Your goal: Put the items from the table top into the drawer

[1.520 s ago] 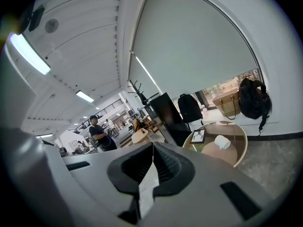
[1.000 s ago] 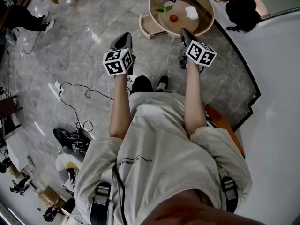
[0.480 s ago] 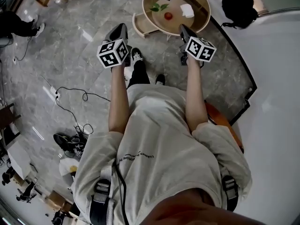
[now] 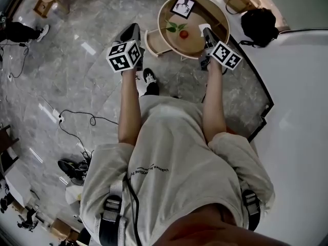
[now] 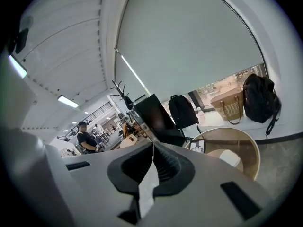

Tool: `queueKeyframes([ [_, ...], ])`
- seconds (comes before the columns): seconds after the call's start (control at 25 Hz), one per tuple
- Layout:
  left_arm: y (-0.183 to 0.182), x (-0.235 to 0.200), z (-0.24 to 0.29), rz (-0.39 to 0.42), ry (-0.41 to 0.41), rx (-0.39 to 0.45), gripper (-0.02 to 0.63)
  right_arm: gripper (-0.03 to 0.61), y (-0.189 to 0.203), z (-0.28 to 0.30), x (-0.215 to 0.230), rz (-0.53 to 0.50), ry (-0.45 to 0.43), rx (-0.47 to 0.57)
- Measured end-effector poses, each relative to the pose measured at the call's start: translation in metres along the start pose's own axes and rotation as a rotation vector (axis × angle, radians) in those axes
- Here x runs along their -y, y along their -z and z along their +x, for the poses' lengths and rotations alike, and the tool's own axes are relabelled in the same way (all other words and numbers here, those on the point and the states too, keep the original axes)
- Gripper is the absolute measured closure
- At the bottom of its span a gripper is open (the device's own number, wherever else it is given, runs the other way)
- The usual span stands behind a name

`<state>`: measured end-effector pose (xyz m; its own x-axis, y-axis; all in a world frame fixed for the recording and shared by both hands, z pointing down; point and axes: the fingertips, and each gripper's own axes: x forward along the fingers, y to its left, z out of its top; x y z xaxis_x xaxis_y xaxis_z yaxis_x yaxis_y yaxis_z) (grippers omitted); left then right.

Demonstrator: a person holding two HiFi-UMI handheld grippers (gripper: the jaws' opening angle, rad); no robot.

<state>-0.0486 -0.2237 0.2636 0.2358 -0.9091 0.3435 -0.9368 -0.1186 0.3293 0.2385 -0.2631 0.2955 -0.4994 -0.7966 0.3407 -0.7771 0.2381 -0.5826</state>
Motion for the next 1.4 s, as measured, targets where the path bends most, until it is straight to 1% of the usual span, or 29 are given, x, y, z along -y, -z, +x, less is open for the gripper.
queueKeyframes([
  [0.08,-0.020,-0.027,0.011,-0.022,-0.004,0.019,0.592,0.546,-0.009,0.026,-0.014,0.039,-0.029,0.026],
  [0.16,-0.032,-0.053,0.019,-0.044,-0.008,0.029,0.592,0.545,-0.013,0.048,-0.026,0.056,-0.042,0.040],
  [0.32,-0.037,-0.092,0.035,-0.056,-0.019,0.019,0.592,0.546,-0.004,0.083,-0.035,0.047,-0.015,0.023],
  [0.44,-0.032,-0.116,0.051,-0.084,-0.022,-0.001,0.592,0.546,0.013,0.101,-0.040,0.056,-0.007,0.000],
  [0.52,-0.026,-0.123,0.059,-0.100,-0.009,-0.021,0.592,0.546,0.026,0.105,-0.039,0.040,0.016,-0.033],
  [0.72,-0.010,-0.122,0.084,-0.095,0.068,-0.073,0.592,0.546,0.052,0.115,-0.018,-0.052,0.131,-0.134],
  [0.84,0.003,-0.122,0.103,-0.096,0.074,-0.096,0.592,0.546,0.075,0.124,-0.002,-0.104,0.167,-0.209],
  [0.92,0.012,-0.116,0.117,-0.090,0.079,-0.114,0.592,0.546,0.084,0.129,0.011,-0.108,0.190,-0.236],
  [1.0,0.024,-0.111,0.131,-0.085,0.085,-0.139,0.592,0.546,0.093,0.135,0.024,-0.084,0.206,-0.242],
  [1.08,0.045,-0.108,0.142,-0.084,0.088,-0.174,0.592,0.546,0.107,0.141,0.038,-0.072,0.220,-0.252],
  [1.24,0.108,-0.107,0.162,-0.076,0.088,-0.278,0.592,0.545,0.154,0.164,0.075,-0.084,0.253,-0.325],
  [1.4,0.179,-0.123,0.195,-0.052,0.081,-0.370,0.592,0.546,0.207,0.215,0.119,-0.097,0.257,-0.410],
])
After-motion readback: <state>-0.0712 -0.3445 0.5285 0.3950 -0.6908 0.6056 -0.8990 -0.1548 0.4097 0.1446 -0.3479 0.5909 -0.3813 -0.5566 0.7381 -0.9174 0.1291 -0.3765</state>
